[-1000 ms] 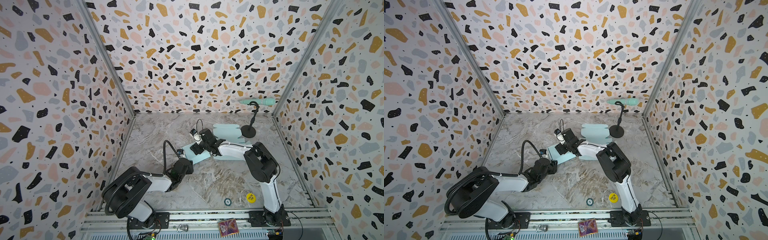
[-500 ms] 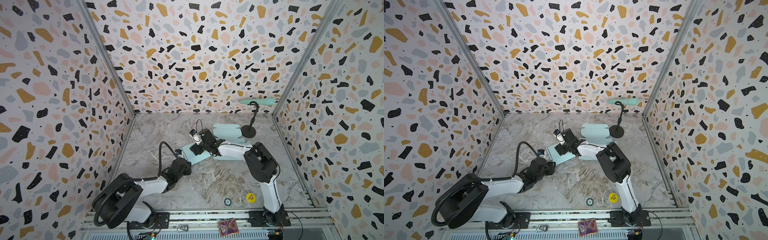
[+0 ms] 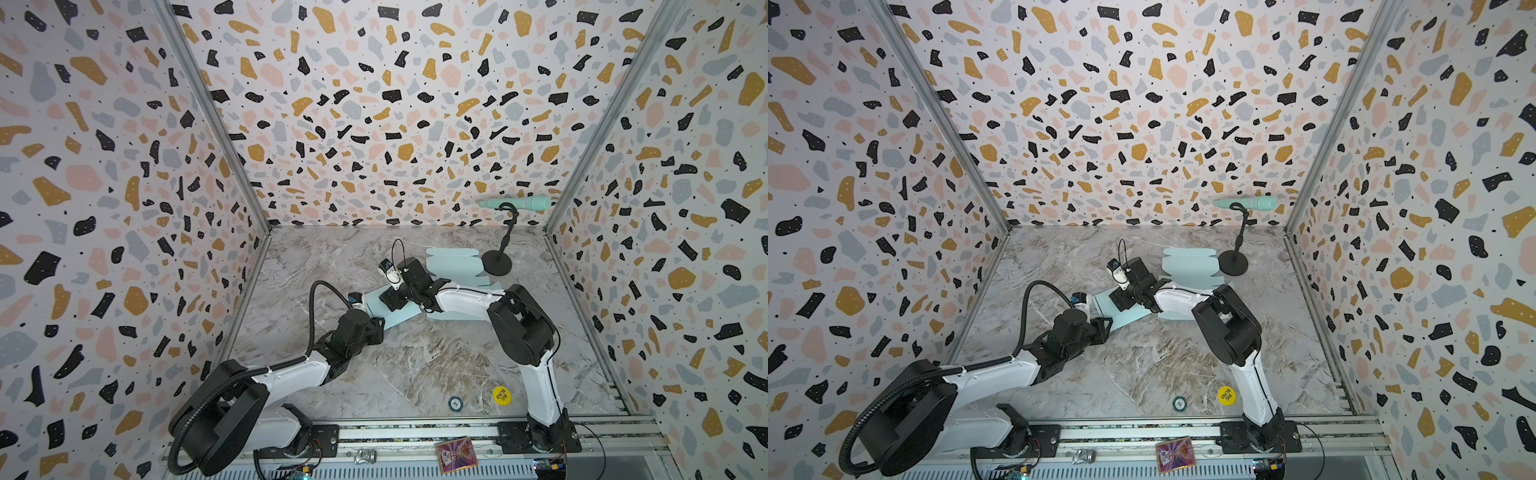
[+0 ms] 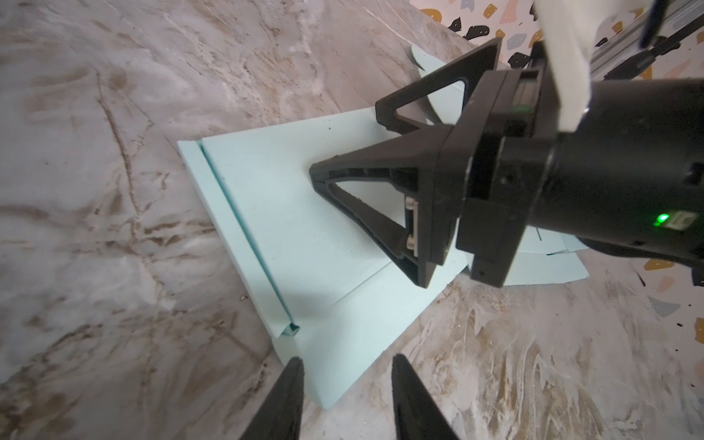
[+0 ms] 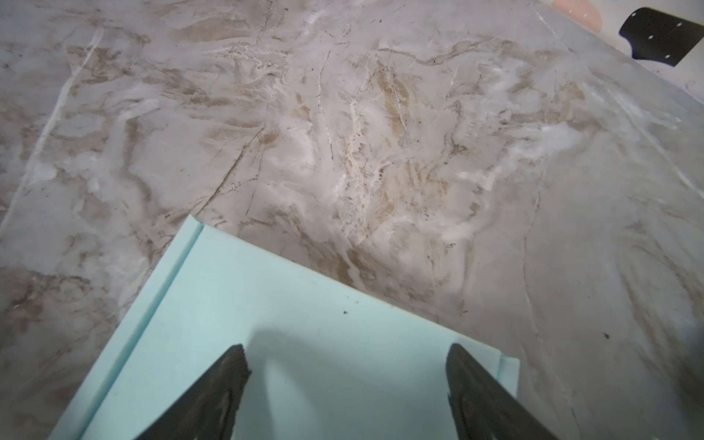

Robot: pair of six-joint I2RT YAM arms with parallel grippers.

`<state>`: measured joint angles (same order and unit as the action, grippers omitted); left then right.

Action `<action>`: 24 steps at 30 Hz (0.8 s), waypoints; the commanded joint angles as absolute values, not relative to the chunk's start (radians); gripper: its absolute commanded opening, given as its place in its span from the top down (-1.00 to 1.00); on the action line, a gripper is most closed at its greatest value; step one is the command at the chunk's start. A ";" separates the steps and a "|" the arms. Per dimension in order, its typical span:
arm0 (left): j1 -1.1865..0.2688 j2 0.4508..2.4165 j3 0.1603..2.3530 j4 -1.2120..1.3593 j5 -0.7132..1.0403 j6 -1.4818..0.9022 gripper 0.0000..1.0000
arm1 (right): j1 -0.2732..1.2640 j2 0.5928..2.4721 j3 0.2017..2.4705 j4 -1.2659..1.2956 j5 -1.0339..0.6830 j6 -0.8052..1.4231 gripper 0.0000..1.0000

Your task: Fold the paper box

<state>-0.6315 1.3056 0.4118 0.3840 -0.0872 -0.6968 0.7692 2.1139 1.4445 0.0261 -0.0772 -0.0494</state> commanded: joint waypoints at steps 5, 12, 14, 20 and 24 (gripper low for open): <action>-0.663 1.404 0.415 0.505 -0.066 -0.724 0.23 | 0.787 2.167 1.399 -0.198 -0.066 -0.083 -0.67; -0.675 1.484 0.431 0.564 -0.064 -0.746 0.15 | 0.787 2.167 1.399 -0.195 -0.070 -0.081 -0.67; -0.675 1.499 0.430 0.582 -0.064 -0.752 0.09 | 0.787 2.169 1.399 -0.195 -0.071 -0.082 -0.67; -0.675 1.516 0.434 0.574 -0.109 -0.736 0.03 | 0.788 2.171 1.399 -0.196 -0.073 -0.083 -0.67; -0.676 1.537 0.469 0.482 -0.199 -0.666 0.24 | 0.787 2.172 1.396 -0.196 -0.073 -0.082 -0.67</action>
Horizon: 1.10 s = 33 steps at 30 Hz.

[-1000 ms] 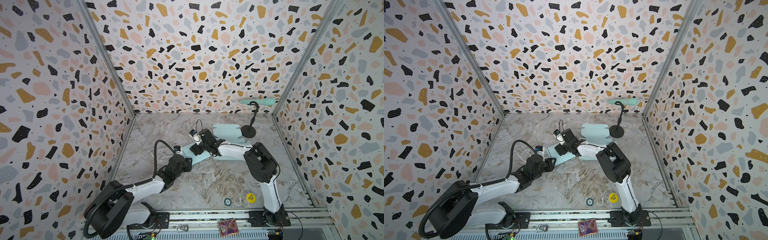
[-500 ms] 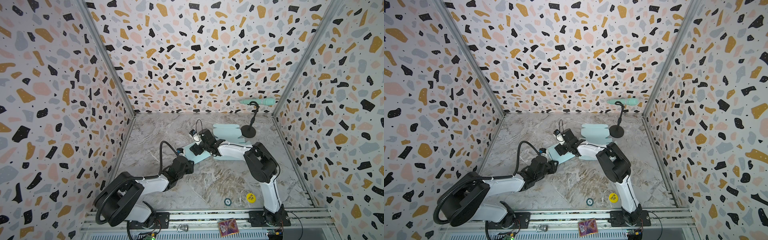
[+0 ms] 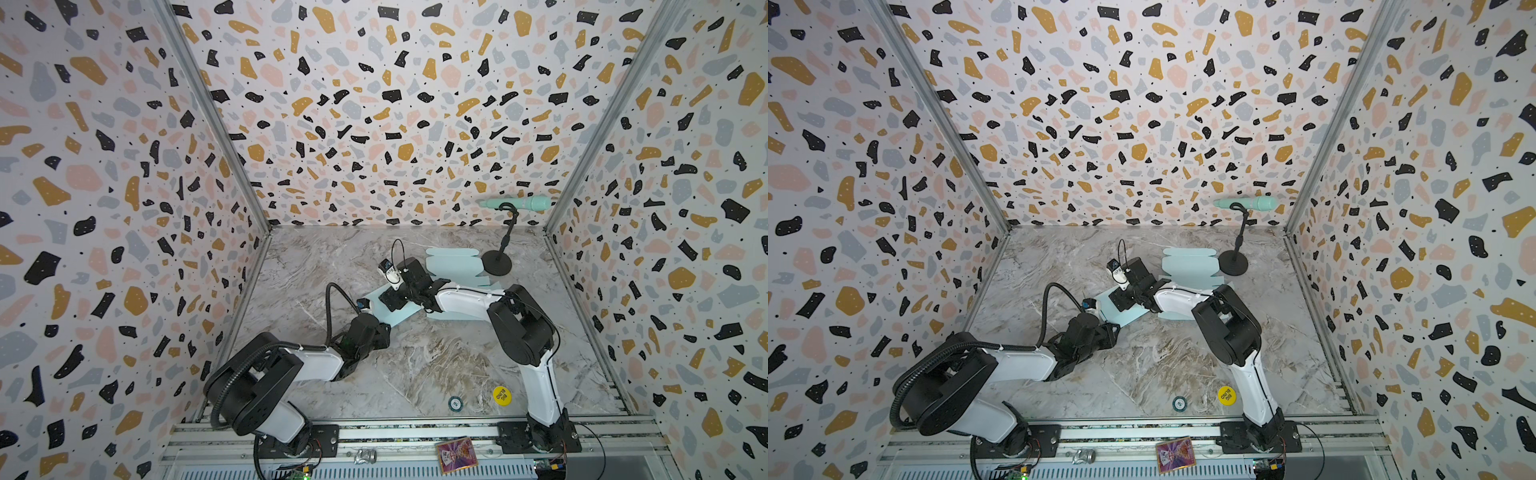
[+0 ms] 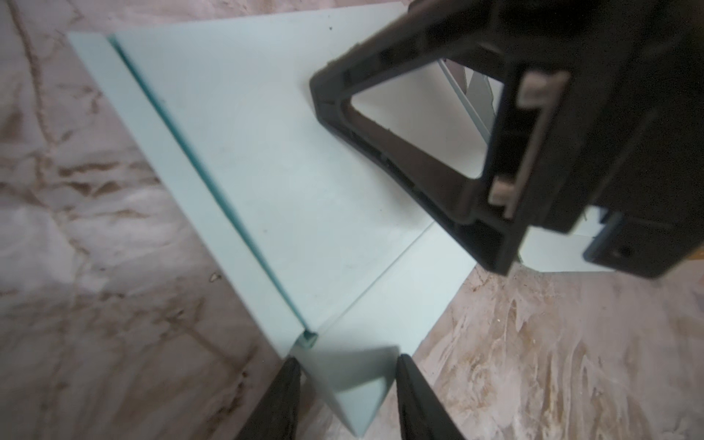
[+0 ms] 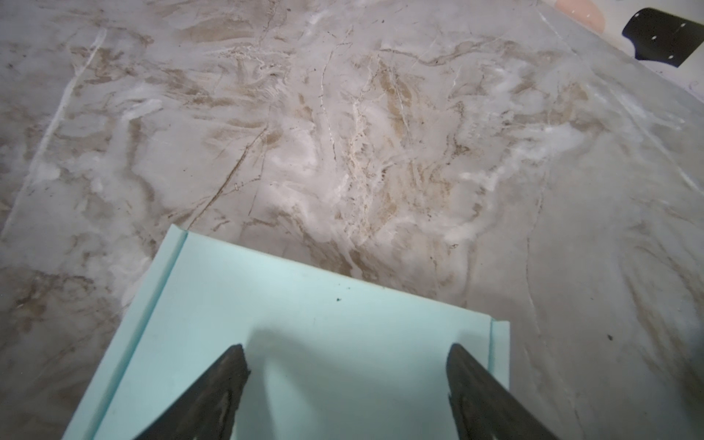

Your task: Fold the paper box

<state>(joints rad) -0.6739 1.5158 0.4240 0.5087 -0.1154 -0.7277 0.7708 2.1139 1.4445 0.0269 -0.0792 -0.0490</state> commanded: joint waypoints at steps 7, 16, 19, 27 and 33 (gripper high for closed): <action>-0.702 1.595 0.518 0.380 -0.312 -0.588 0.55 | 0.788 2.177 1.397 -0.201 -0.072 -0.087 -0.67; -0.691 1.552 0.476 0.422 -0.295 -0.605 0.31 | 0.788 2.191 1.407 -0.212 -0.067 -0.091 -0.66; -0.662 1.515 0.441 0.450 -0.249 -0.615 0.23 | 0.788 2.186 1.407 -0.212 -0.066 -0.089 -0.66; -0.616 1.345 0.408 0.379 -0.175 -0.615 0.13 | 0.787 2.158 1.410 -0.217 -0.064 -0.080 -0.66; -0.573 1.229 0.401 0.306 -0.156 -0.614 0.10 | 0.787 2.113 1.424 -0.226 -0.066 -0.070 -0.70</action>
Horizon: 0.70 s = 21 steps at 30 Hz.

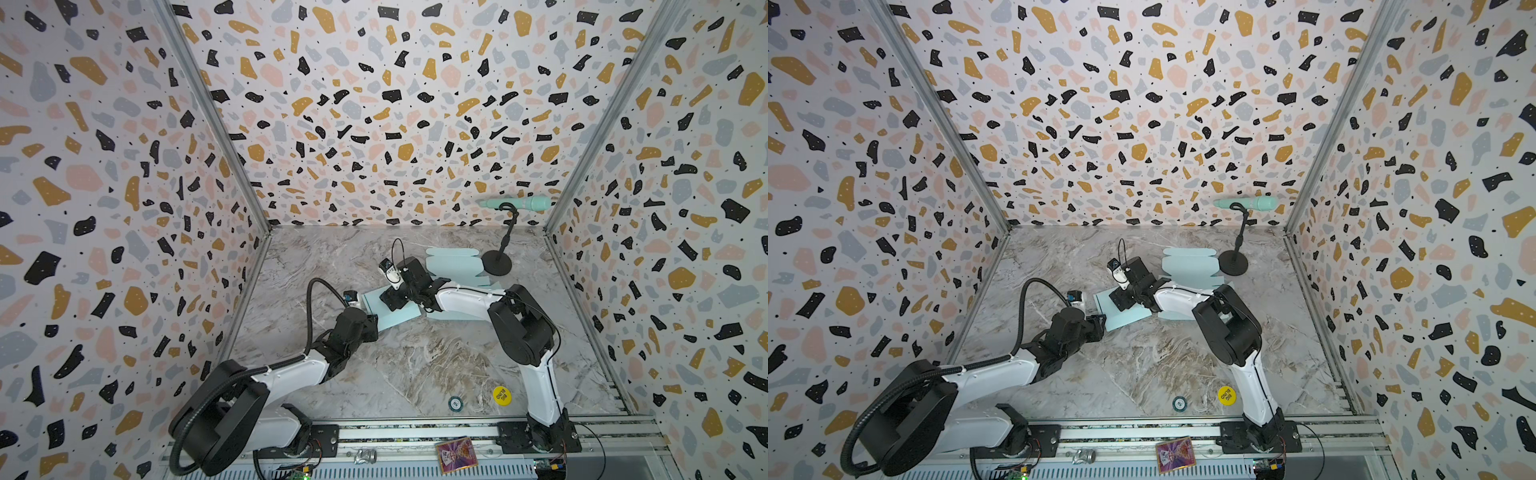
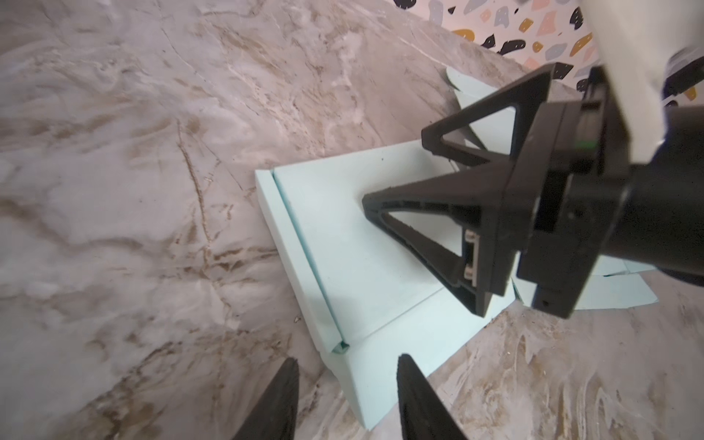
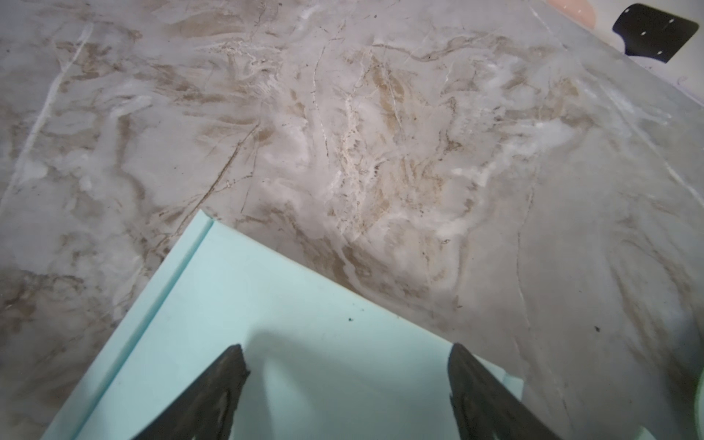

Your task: Fold the paper box

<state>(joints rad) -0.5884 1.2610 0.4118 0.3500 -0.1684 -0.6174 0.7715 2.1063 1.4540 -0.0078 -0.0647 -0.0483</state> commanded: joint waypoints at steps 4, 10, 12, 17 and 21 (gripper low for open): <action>-0.560 1.225 0.406 0.302 -0.145 -0.606 0.10 | 0.787 2.086 1.431 -0.232 -0.070 -0.059 -0.70; -0.557 1.224 0.392 0.337 -0.114 -0.625 0.12 | 0.787 1.972 1.388 -0.226 -0.080 -0.014 -0.75; -0.554 1.221 0.383 0.336 -0.119 -0.627 0.13 | 0.774 1.893 1.322 -0.193 -0.091 0.019 -0.77; -0.552 1.251 0.368 0.358 -0.098 -0.612 0.16 | 0.682 1.725 1.159 -0.115 -0.161 0.083 -0.82; -0.552 1.282 0.355 0.396 -0.072 -0.604 0.16 | 0.637 1.693 1.114 -0.121 -0.194 0.084 -0.80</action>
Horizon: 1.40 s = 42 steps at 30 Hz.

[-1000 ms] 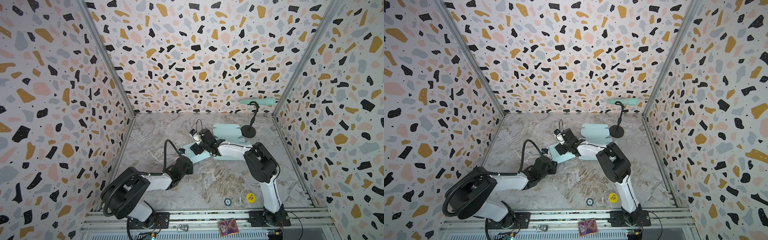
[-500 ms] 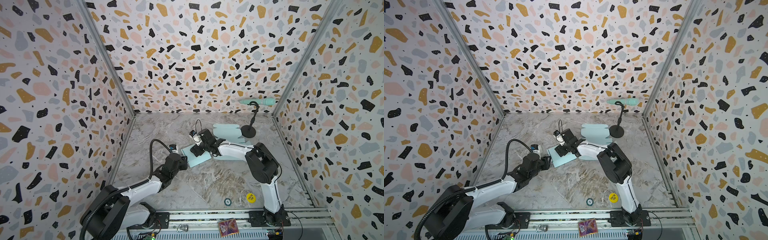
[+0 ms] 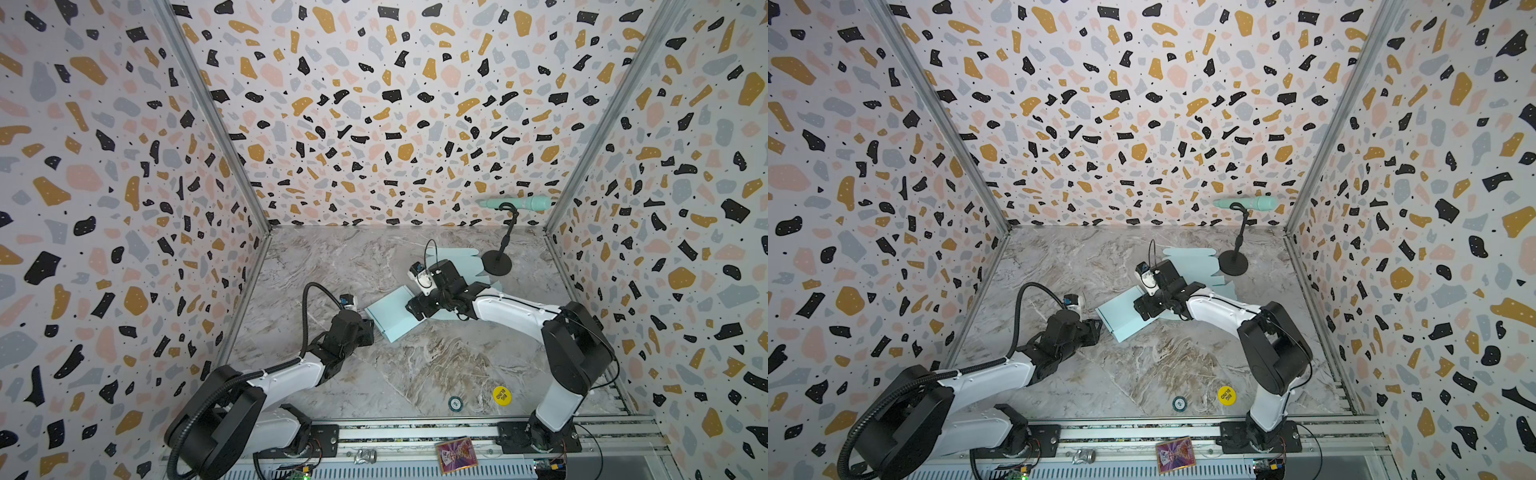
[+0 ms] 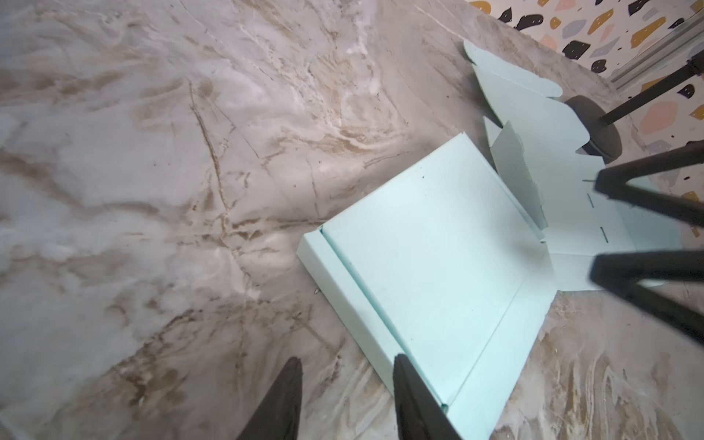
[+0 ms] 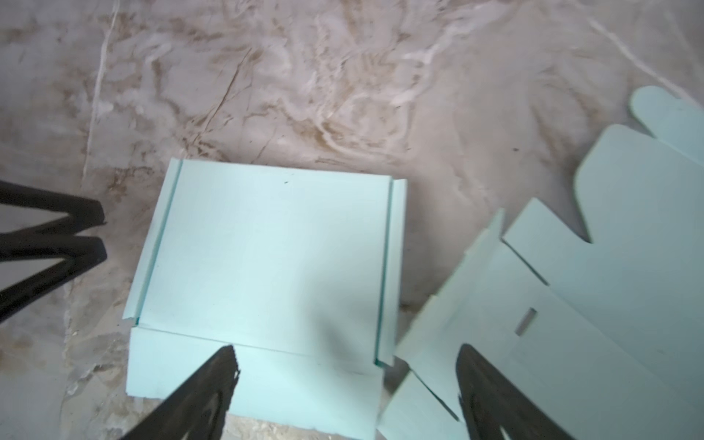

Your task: Fold the paper box

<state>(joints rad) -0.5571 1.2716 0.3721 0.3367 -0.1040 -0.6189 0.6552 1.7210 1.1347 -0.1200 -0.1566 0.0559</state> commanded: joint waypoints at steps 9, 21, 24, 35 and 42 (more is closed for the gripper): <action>-0.521 1.265 0.452 0.306 -0.098 -0.558 -0.24 | 0.862 1.411 0.844 -0.061 -0.099 0.257 -0.79; -0.430 1.487 0.656 0.258 0.043 -0.432 -0.52 | 0.804 1.314 0.543 0.290 -0.130 0.339 -0.84; -0.433 1.489 0.661 0.220 0.044 -0.414 -0.54 | 0.705 1.330 0.585 0.201 -0.193 0.326 -0.81; -0.436 1.624 0.755 0.165 0.032 -0.334 -0.50 | 0.790 1.481 0.636 0.293 -0.265 0.418 -0.78; -0.468 1.606 0.676 0.193 0.018 -0.381 -0.37 | 0.882 1.556 0.676 0.280 -0.219 0.344 -0.79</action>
